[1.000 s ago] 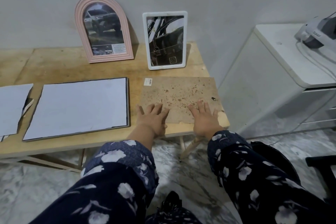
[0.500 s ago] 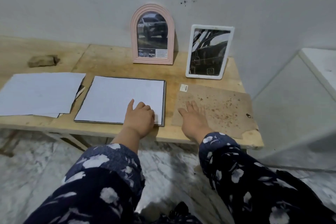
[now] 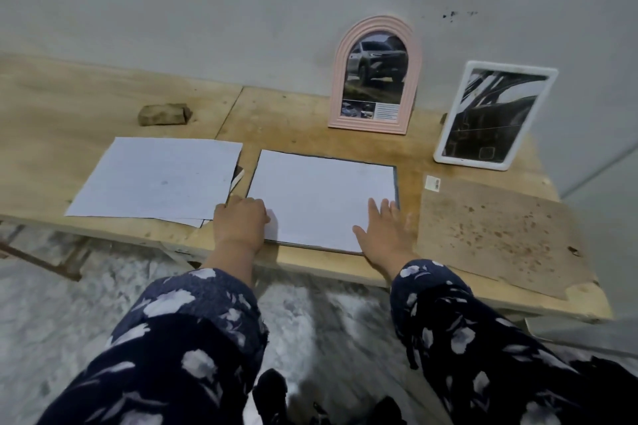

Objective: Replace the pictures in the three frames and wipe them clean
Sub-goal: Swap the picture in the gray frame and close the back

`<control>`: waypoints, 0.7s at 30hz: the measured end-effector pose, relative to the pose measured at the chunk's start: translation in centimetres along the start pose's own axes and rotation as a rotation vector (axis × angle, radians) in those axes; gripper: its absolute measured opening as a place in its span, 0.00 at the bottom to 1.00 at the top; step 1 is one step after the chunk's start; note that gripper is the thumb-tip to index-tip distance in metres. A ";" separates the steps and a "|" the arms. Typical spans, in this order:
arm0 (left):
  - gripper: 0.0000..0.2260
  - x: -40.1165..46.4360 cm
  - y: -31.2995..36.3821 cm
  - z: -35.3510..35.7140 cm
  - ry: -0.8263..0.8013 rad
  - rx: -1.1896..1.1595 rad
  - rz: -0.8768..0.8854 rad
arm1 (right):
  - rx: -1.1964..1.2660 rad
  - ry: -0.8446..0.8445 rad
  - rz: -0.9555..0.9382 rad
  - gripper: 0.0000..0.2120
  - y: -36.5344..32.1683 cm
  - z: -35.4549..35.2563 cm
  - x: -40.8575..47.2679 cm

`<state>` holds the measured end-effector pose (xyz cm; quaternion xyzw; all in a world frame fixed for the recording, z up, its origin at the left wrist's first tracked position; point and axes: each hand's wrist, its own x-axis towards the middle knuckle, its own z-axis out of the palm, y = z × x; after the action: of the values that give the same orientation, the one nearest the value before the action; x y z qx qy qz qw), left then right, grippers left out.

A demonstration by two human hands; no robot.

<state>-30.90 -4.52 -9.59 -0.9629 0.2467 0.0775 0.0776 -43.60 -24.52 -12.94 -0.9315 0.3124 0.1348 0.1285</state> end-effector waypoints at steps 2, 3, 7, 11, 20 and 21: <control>0.13 0.8 -1.2 0.2 -0.008 0.013 -0.002 | 0.040 0.010 0.044 0.32 -0.9 0.5 0.5; 0.14 1.1 -1.6 0.3 0.010 0.009 0.010 | 0.058 0.025 0.061 0.33 -1.0 0.7 0.6; 0.14 2.4 -2.9 1.4 0.074 -0.105 0.101 | 0.124 0.131 0.106 0.34 -2.4 1.4 0.7; 0.18 3.5 -3.4 2.1 0.042 -0.196 0.131 | 0.243 0.182 0.260 0.35 -3.1 1.1 0.6; 0.23 4.2 -2.8 2.9 -0.003 -0.194 0.087 | 0.298 0.150 0.402 0.45 -3.0 0.0 1.9; 0.23 4.1 -2.8 3.1 -0.001 -0.200 0.081 | 0.288 0.157 0.394 0.45 -3.1 0.0 1.9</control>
<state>-26.30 -3.45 -13.04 -0.9551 0.2762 0.1052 -0.0221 -40.22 -23.15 -13.04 -0.8323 0.5129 0.0387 0.2065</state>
